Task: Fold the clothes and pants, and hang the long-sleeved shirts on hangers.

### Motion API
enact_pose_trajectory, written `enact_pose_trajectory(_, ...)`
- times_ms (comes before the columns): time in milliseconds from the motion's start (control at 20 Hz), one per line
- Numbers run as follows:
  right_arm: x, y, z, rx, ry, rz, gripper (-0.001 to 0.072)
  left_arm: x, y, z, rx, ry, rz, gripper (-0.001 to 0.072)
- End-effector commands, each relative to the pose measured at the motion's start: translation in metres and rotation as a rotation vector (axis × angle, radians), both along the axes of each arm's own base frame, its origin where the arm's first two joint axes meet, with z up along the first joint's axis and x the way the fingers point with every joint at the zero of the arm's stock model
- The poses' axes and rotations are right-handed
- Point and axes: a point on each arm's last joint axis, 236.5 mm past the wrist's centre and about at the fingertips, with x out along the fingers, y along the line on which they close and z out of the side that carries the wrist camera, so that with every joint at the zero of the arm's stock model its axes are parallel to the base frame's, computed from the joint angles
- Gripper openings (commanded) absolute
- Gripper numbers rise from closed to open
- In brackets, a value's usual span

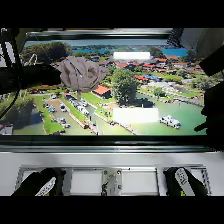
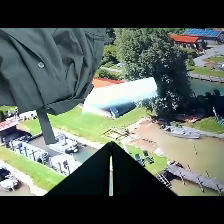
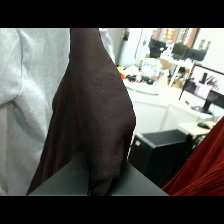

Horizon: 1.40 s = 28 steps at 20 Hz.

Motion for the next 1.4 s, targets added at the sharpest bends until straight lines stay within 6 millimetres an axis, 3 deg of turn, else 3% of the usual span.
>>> enact_pose_trajectory(0, 0.01, 0.0, -0.021, 0.109, 0.026, 0.04, 0.0019, 0.0, 0.0, 0.0, 0.0, 0.0, 0.0, 0.0021)
enact_pose_trajectory(100, 0.008, -0.006, -0.015, 0.16, -0.007, 0.023, 0.0018, 0.0, 0.0, 0.0, 0.0, 0.0, 0.0, 0.0021)
enact_pose_trajectory(300, 0.0, -0.024, 0.026, 0.184, -0.069, -0.043, 0.0018, 0.0, 0.0, 0.0, 0.0, 0.0, 0.0, 0.0021)
enact_pose_trajectory(450, -0.01, -0.045, 0.044, 0.219, -0.097, -0.121, 0.0018, 0.0, 0.0, 0.0, 0.0, 0.001, 0.0, 0.0021)
enact_pose_trajectory(800, -0.04, -0.042, 0.09, 0.12, -0.23, -0.155, 0.0018, -0.002, 0.0, -0.003, 0.004, 0.016, -0.004, 0.0021)
enact_pose_trajectory(950, -0.05, -0.048, 0.093, 0.114, -0.241, -0.18, 0.0018, -0.004, 0.0, -0.005, 0.007, 0.027, -0.007, 0.0021)
enact_pose_trajectory(1350, -0.045, -0.053, 0.086, 0.127, -0.225, -0.182, 0.0018, -0.005, 0.0, -0.006, 0.008, 0.029, -0.008, 0.0021)
